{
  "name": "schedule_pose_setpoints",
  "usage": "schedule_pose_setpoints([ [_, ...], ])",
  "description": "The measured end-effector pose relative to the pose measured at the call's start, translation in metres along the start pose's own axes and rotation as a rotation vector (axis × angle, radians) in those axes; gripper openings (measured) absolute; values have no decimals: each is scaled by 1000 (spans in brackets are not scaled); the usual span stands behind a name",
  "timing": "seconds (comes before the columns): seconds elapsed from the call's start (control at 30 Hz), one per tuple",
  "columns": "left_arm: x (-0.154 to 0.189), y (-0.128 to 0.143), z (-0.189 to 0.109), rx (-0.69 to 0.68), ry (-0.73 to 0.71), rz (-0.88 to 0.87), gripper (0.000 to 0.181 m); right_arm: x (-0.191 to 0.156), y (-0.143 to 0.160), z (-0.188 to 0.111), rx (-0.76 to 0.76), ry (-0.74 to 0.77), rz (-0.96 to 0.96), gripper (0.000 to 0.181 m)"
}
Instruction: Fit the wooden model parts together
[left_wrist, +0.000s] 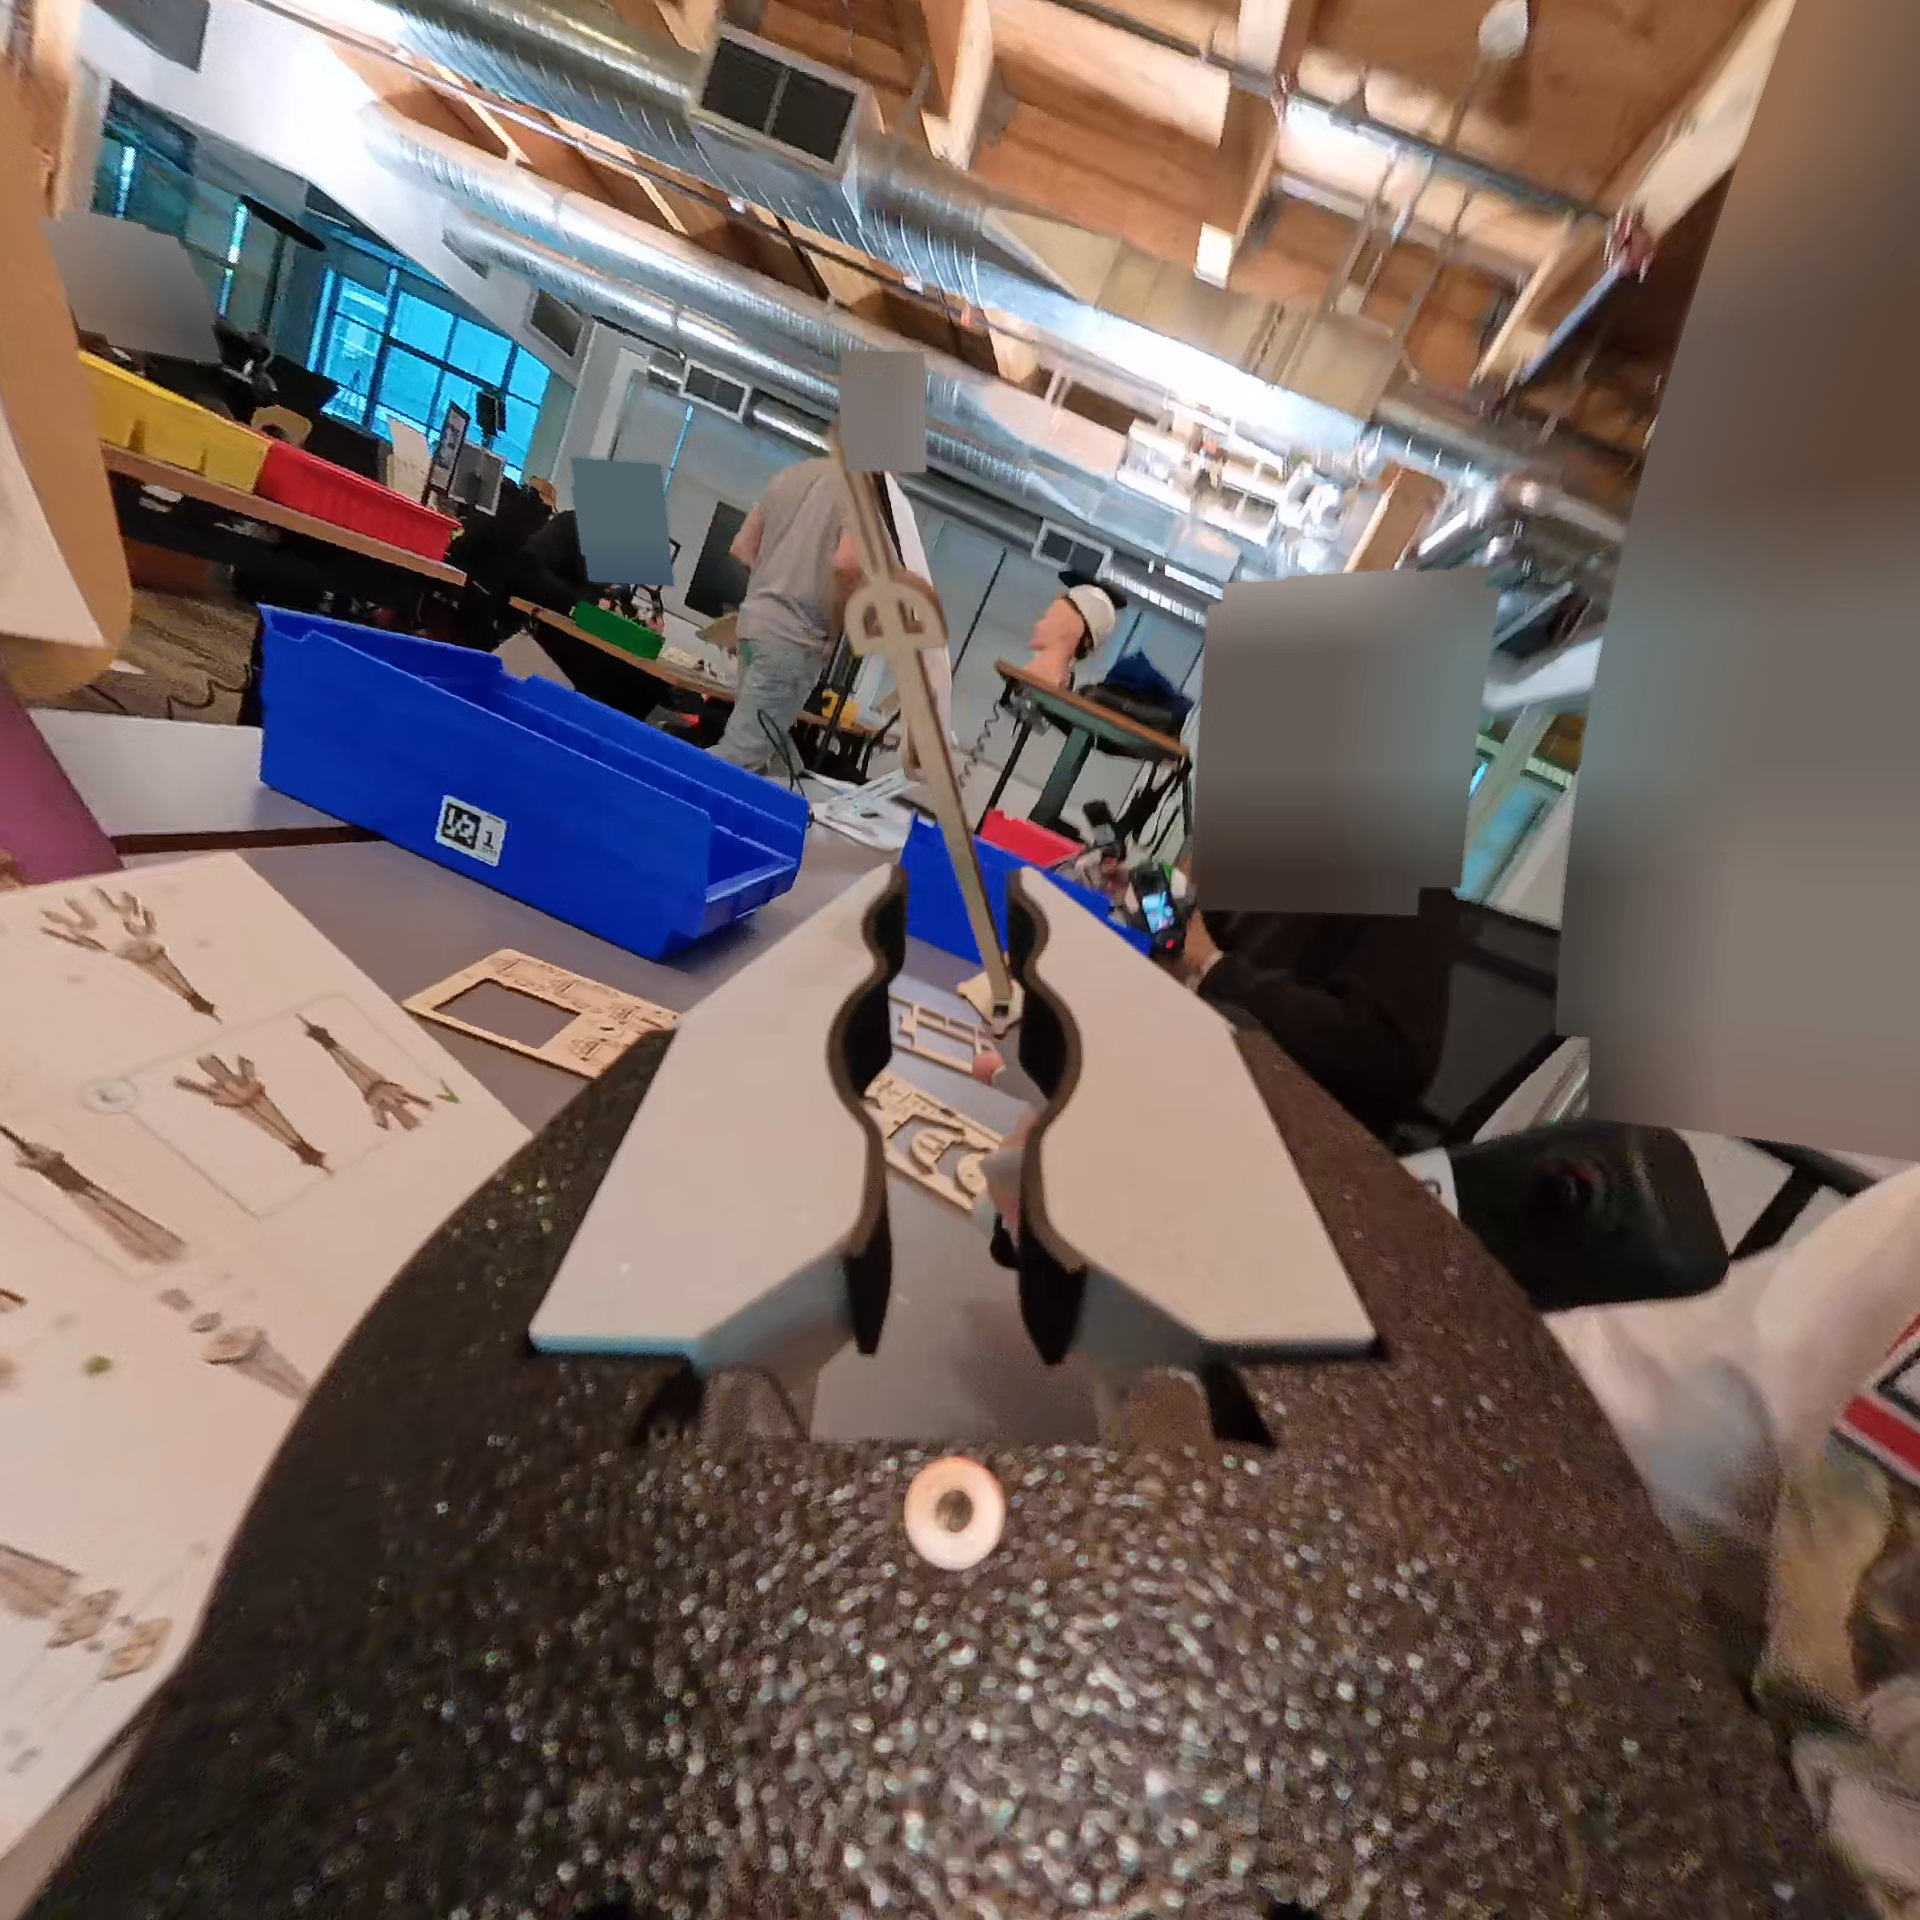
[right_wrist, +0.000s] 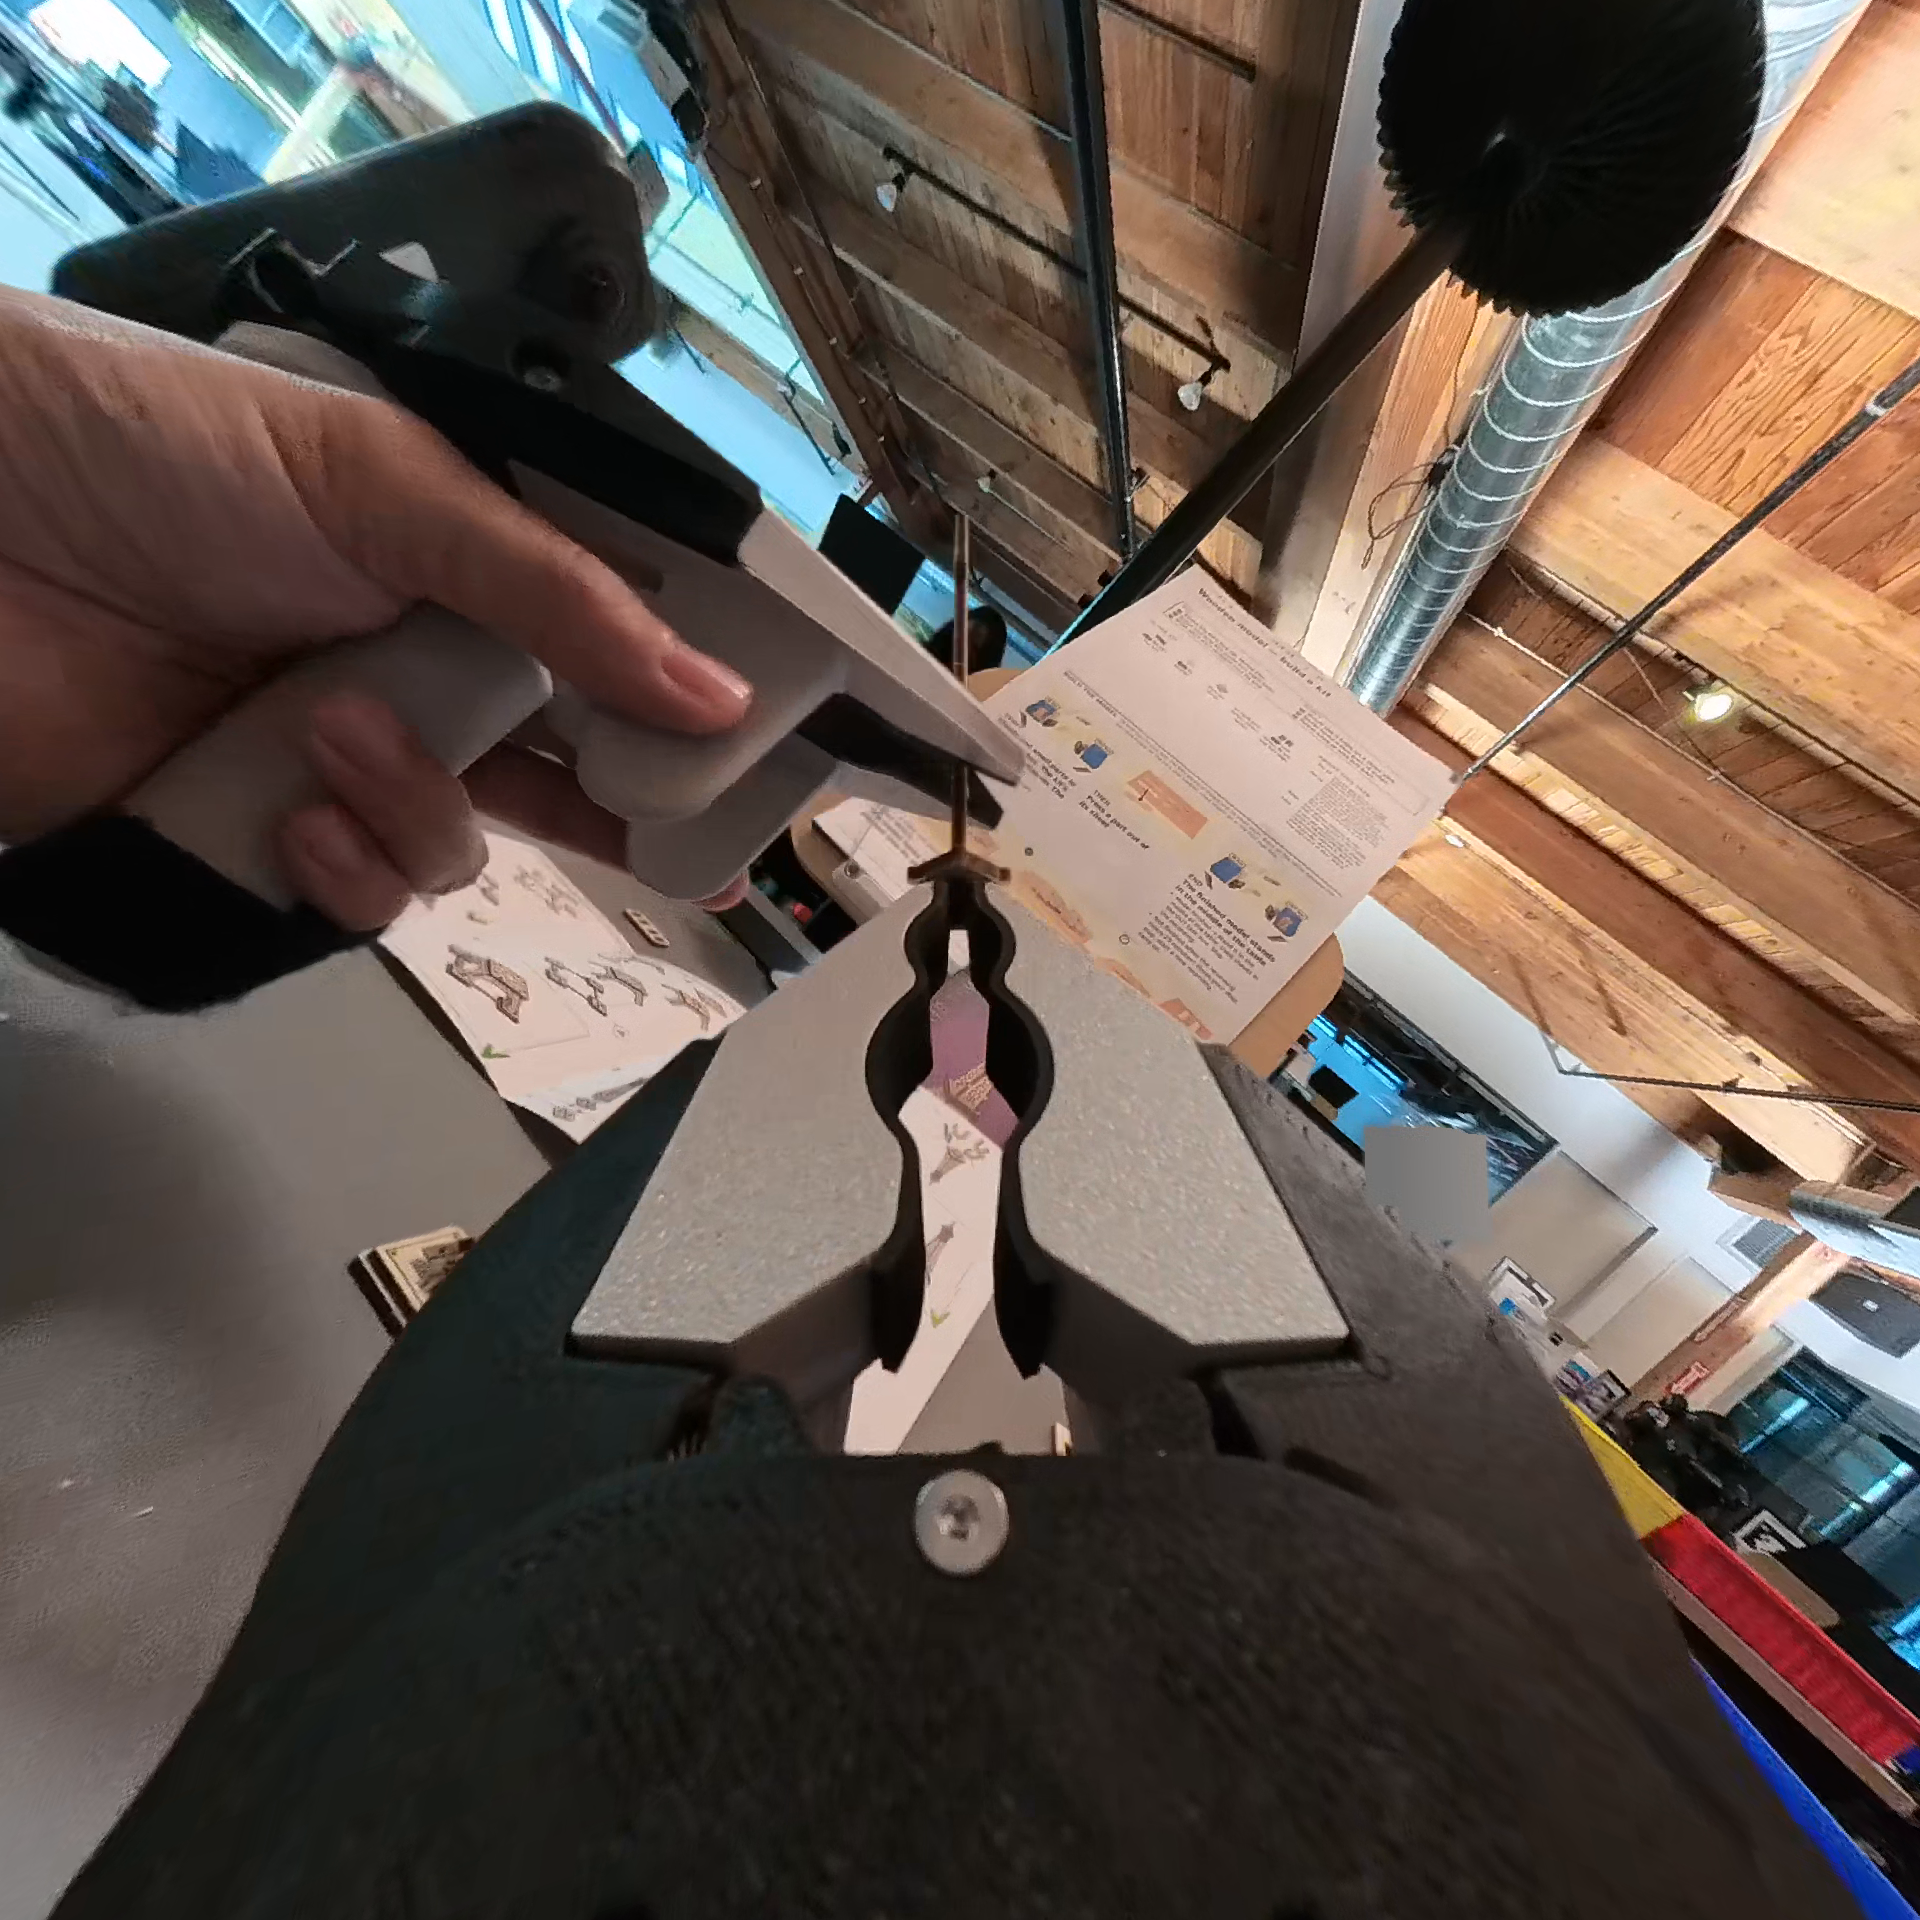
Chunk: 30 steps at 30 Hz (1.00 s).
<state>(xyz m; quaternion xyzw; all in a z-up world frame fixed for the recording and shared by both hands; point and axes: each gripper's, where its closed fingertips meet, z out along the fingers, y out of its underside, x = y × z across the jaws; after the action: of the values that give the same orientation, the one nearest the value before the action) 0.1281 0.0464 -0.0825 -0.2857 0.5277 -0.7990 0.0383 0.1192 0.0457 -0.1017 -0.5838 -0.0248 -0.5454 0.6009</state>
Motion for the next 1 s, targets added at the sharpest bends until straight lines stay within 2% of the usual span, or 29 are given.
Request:
schedule_pose_setpoints([
  [0.1,4,-4,-5,-35,29,56,24,0,-3,-1,43,-17,39,0],
  [0.2,8,-5,-11,-70,91,29,22,-1,-5,-2,66,-34,87,0],
  [0.23,7,-6,-13,-77,99,18,20,-2,-6,-2,71,-44,94,0],
  [0.3,9,-9,-18,-75,121,24,5,-7,-5,-1,74,-76,99,0],
  [0.4,11,-10,-19,-89,129,27,0,-10,-5,-1,73,-88,108,0],
  [0.53,7,-6,-16,-112,83,48,0,-11,2,0,46,-84,132,0],
  [1.0,-3,0,-8,-72,47,-149,2,-8,14,-1,-26,-74,136,0],
])
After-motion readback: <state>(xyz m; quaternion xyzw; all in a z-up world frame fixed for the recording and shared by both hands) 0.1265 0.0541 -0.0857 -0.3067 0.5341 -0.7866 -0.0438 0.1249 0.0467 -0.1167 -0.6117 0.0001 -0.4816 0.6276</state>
